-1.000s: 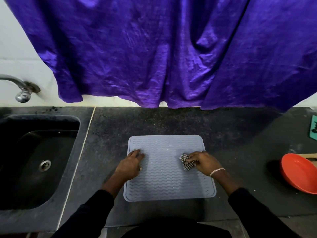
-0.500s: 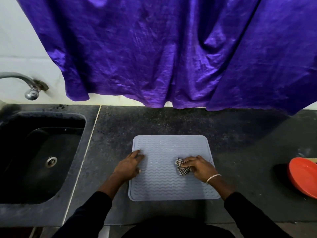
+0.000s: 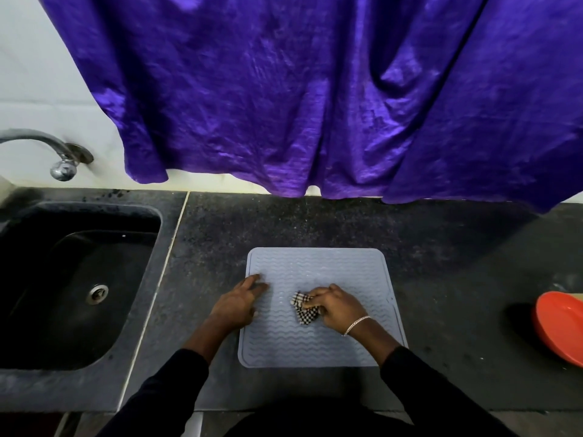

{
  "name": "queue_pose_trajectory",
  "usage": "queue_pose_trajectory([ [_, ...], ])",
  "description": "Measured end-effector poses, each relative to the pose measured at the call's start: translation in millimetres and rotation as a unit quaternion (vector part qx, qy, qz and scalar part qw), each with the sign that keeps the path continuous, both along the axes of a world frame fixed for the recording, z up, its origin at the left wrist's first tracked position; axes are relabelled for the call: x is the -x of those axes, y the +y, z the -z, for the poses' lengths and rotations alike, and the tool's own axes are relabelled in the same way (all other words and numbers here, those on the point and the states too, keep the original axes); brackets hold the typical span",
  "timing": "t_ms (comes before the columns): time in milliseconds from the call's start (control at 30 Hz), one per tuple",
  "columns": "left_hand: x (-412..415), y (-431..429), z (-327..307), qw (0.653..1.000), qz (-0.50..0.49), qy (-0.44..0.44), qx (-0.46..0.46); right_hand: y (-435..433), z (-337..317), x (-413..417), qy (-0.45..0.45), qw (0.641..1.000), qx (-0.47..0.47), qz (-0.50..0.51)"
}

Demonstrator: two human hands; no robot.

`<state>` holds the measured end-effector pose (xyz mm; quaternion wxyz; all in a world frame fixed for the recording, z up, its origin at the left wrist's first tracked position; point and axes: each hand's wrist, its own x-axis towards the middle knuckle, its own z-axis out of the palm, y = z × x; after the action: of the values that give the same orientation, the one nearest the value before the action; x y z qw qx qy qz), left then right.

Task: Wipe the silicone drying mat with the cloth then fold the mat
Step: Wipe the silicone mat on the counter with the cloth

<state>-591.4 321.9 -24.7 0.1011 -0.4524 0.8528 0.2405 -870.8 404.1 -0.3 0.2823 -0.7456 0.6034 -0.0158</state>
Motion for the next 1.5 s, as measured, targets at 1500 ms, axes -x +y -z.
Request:
queue_pose_trajectory([
  [1500, -17, -8, -6, 0.998, -0.065, -0.025, -0.004, -13, -2, -28, 0.005, 0.999, 0.001, -0.052],
])
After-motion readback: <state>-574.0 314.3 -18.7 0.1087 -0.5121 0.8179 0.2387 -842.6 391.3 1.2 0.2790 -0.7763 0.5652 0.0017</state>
